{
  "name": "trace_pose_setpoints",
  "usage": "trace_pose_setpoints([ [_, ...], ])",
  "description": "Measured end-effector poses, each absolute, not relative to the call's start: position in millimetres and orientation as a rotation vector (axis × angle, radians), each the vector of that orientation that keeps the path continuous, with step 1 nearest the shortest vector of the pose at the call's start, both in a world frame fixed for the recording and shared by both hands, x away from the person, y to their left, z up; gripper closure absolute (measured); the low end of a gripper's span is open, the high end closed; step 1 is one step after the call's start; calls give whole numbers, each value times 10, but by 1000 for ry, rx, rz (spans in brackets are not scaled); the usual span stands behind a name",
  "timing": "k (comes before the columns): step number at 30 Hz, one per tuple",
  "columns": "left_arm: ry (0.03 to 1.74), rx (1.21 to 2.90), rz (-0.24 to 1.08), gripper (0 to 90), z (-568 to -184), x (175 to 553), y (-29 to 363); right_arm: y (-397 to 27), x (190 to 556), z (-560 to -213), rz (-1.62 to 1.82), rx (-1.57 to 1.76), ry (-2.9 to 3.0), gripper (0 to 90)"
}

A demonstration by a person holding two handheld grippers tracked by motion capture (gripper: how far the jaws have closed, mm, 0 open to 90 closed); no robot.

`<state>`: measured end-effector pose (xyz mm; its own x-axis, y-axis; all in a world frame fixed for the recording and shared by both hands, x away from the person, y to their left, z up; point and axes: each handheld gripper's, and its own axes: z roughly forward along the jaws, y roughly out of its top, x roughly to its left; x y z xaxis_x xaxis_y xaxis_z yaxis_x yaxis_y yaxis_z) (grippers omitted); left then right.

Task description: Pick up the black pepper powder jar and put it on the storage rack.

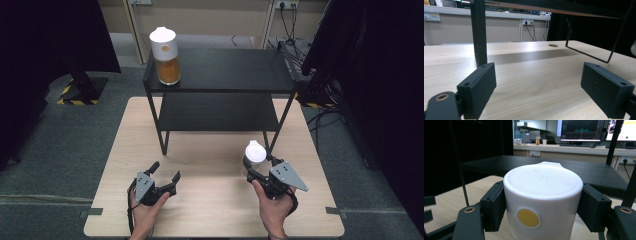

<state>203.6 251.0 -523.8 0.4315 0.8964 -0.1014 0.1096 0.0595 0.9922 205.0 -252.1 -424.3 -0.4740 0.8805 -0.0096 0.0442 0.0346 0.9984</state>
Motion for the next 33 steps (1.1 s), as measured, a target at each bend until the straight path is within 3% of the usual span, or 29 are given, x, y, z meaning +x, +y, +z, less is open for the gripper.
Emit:
trace_pose_setpoints([
  [33, 972, 1396, 766, 125, -5238, 2037, 2511, -2603, 2113, -3504, 1624, 813, 1435, 310],
])
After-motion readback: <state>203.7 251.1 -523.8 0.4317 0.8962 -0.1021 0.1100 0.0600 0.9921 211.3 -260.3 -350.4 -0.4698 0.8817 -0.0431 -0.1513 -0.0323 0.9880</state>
